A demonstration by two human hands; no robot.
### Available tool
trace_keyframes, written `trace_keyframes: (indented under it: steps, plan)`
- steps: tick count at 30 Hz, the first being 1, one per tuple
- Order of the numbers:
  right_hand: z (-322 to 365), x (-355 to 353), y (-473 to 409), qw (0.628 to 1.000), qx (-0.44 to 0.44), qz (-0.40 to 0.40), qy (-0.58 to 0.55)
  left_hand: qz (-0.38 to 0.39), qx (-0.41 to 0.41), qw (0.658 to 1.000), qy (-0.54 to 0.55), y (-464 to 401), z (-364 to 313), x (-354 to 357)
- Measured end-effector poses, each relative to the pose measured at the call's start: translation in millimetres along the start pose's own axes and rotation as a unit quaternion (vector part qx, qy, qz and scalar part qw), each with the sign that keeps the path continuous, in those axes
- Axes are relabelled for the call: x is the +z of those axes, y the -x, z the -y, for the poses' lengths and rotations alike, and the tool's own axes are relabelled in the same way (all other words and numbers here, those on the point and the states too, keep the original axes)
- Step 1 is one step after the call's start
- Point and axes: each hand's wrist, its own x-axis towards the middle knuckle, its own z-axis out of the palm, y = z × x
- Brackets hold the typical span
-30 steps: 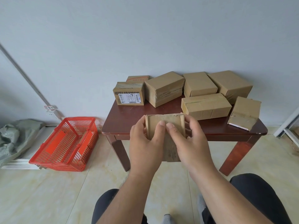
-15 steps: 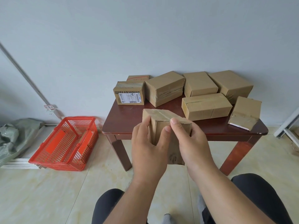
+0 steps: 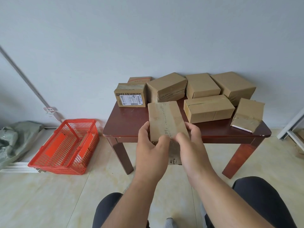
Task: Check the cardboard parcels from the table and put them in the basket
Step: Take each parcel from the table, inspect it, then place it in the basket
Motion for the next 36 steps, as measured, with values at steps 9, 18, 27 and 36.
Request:
trace_keyframes:
  steps: [9, 18, 27, 36]
  plan:
    - [-5, 6, 4, 0.999, -0.036, -0.018, 0.034, -0.042, 0.016, 0.999, 0.02, -7, 4, -1]
    - [-11, 4, 6, 0.998, -0.057, -0.022, 0.03, -0.004, 0.048, 0.998, -0.029, -13, 7, -9]
    - [-12, 4, -6, 0.997, -0.046, -0.047, 0.034, 0.007, 0.068, 0.998, -0.004, -1, 11, -4]
    - [-12, -1, 1, 0.993, -0.078, -0.019, 0.085, -0.011, 0.074, 0.997, 0.001, -14, 6, -11]
